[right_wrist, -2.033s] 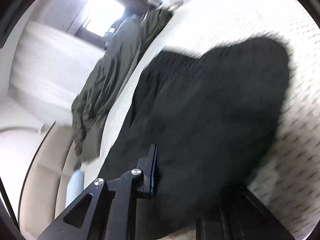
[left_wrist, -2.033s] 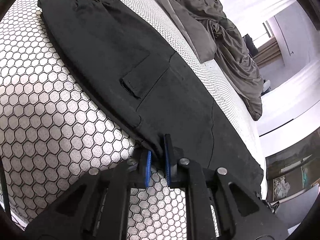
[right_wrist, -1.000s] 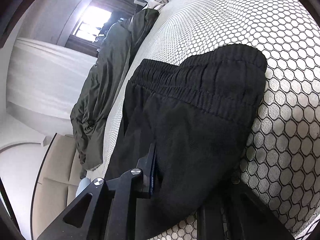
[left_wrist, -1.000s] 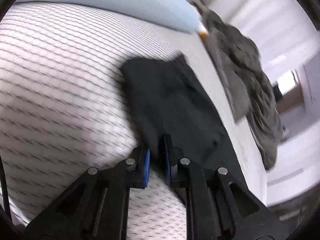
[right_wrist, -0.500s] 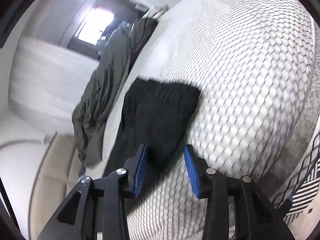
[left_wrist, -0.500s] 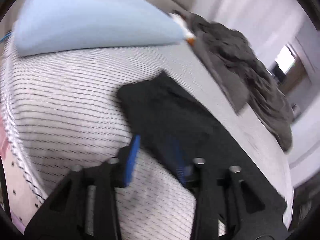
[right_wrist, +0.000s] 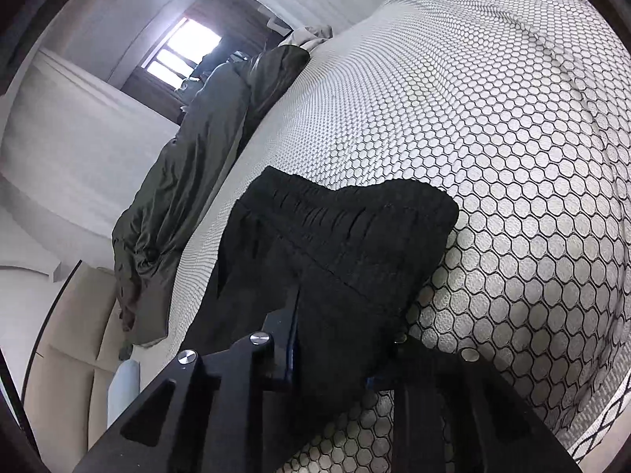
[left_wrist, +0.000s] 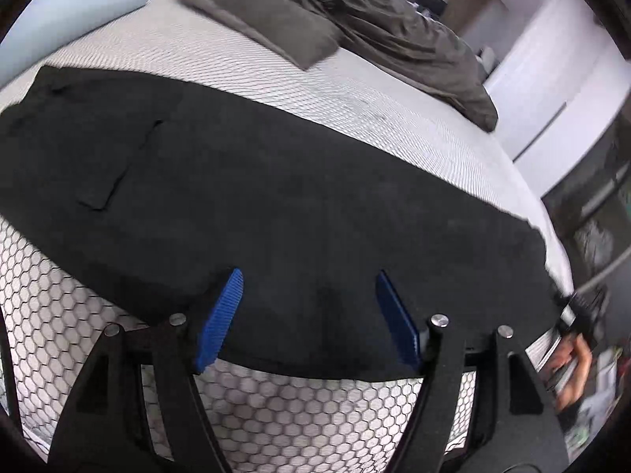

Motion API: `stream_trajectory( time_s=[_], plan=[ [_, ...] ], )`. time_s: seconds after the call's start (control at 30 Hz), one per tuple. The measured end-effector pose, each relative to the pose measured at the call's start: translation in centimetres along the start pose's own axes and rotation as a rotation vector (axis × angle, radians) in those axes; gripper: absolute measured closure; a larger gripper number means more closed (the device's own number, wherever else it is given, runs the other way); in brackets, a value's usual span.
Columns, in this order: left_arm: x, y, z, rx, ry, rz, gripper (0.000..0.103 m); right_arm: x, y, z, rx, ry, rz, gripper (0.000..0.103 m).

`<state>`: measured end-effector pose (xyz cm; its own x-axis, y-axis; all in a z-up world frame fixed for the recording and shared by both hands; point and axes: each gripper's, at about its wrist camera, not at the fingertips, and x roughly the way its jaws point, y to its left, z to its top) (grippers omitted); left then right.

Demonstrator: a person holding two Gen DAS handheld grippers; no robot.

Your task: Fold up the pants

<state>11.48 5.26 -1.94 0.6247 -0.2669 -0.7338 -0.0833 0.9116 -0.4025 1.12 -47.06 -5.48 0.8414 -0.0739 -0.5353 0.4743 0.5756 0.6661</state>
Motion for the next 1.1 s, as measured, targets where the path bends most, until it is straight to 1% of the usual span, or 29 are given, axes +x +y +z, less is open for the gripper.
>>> stream_trajectory(
  time_s=[0.03,0.1,0.13,0.17,0.2,0.23,0.27,0.3,0.33,0.37,0.4,0.43,0.47,0.5,0.53,0.57,0.6,0.63,0.7,0.77,0.83,0.87,0.9,0.97,1.0,1.03,1.1],
  plan=[
    [-0.1,-0.4,0.0,0.003,0.007,-0.01,0.036,-0.7,0.0,-0.1,-0.019,-0.01,0.001,0.089],
    [-0.4,-0.8,-0.1,-0.008,0.021,-0.048,0.036,-2.4,2.7,-0.3,-0.118,-0.045,0.022,0.09],
    [-0.6,-0.9,0.1,-0.016,0.019,-0.065,0.036,-2.9,4.2,-0.4,-0.168,-0.055,0.044,0.09],
    [-0.8,-0.9,0.3,-0.025,0.012,-0.077,0.036,-3.6,7.2,-0.7,-0.251,-0.068,0.088,0.09],
    [-0.9,-0.9,0.5,-0.029,0.005,-0.082,0.036,-4.0,9.0,-1.3,-0.301,-0.071,0.118,0.09],
    [-1.2,-0.9,0.5,-0.03,-0.001,-0.085,0.036,-4.4,12.1,-2.2,-0.373,-0.062,0.171,0.09],
    [-1.5,-0.7,0.4,-0.034,-0.004,-0.085,0.036,-4.4,13.9,-2.8,-0.413,-0.052,0.201,0.09],
    [-1.6,-0.5,0.4,-0.048,-0.004,-0.085,0.036,-4.1,17.5,-4.5,-0.498,-0.017,0.259,0.09],
    [-0.9,-0.6,1.0,-0.061,0.0,-0.086,0.036,-3.9,19.4,-5.9,-0.545,0.015,0.3,0.089],
    [-0.4,0.1,1.5,-0.071,0.002,-0.084,0.036,-3.2,22.5,-8.3,-0.619,0.073,0.372,0.088],
    [-0.4,0.4,1.6,-0.082,0.002,-0.081,0.036,-2.6,24.3,-10.0,-0.672,0.114,0.416,0.081],
    [-0.6,0.7,1.6,-0.091,-0.003,-0.075,0.036,-1.8,25.8,-11.9,-0.724,0.159,0.447,0.063],
    [-0.6,1.1,1.8,-0.097,-0.006,-0.069,0.036,-0.4,27.7,-15.1,-0.815,0.257,0.476,0.052],
    [-0.6,1.3,1.9,-0.103,-0.01,-0.065,0.036,0.6,28.4,-17.1,-0.873,0.332,0.486,0.04],
    [-0.8,1.4,2.0,-0.106,-0.013,-0.065,0.036,1.6,28.9,-19.1,-0.929,0.405,0.485,0.04],
    [-0.9,1.7,1.8,-0.109,-0.016,-0.067,0.036,2.5,28.8,-21.6,-1.005,0.493,0.459,0.041],
    [-1.0,1.6,1.9,-0.109,-0.016,-0.073,0.036,2.8,28.5,-22.6,-1.036,0.523,0.437,0.041],
    [-1.0,1.5,1.9,-0.104,-0.013,-0.079,0.036,2.9,28.2,-22.8,-1.046,0.538,0.427,0.041],
    [-0.9,1.2,1.8,-0.087,-0.006,-0.091,0.036,1.7,27.1,-21.8,-1.014,0.53,0.443,0.041],
    [-0.2,0.4,1.9,-0.077,0.003,-0.104,0.036,0.7,26.2,-19.6,-0.971,0.466,0.436,0.039],
    [0.9,-0.7,1.8,-0.066,0.027,-0.148,0.036,-0.3,24.2,-16.8,-0.923,0.369,0.358,0.031],
    [1.5,-1.1,2.0,-0.063,0.04,-0.165,0.037,-0.6,23.2,-16.4,-0.906,0.341,0.303,0.031],
    [2.1,-1.6,1.8,-0.055,0.069,-0.193,0.038,-0.1,21.9,-15.9,-0.896,0.334,0.238,0.031],
    [2.6,-2.2,1.3,-0.043,0.111,-0.215,0.04,1.2,19.9,-15.5,-0.889,0.358,0.125,0.031],
    [2.9,-2.6,1.1,-0.038,0.133,-0.229,0.041,2.1,18.7,-15.6,-0.903,0.385,0.017,0.031],
    [3.0,-2.8,1.0,-0.036,0.138,-0.244,0.041,2.7,17.8,-15.7,-0.918,0.408,-0.029,0.03],
    [3.3,-3.1,1.0,-0.041,0.148,-0.299,0.042,2.7,16.8,-15.6,-0.94,0.421,-0.026,0.03]
  ],
)
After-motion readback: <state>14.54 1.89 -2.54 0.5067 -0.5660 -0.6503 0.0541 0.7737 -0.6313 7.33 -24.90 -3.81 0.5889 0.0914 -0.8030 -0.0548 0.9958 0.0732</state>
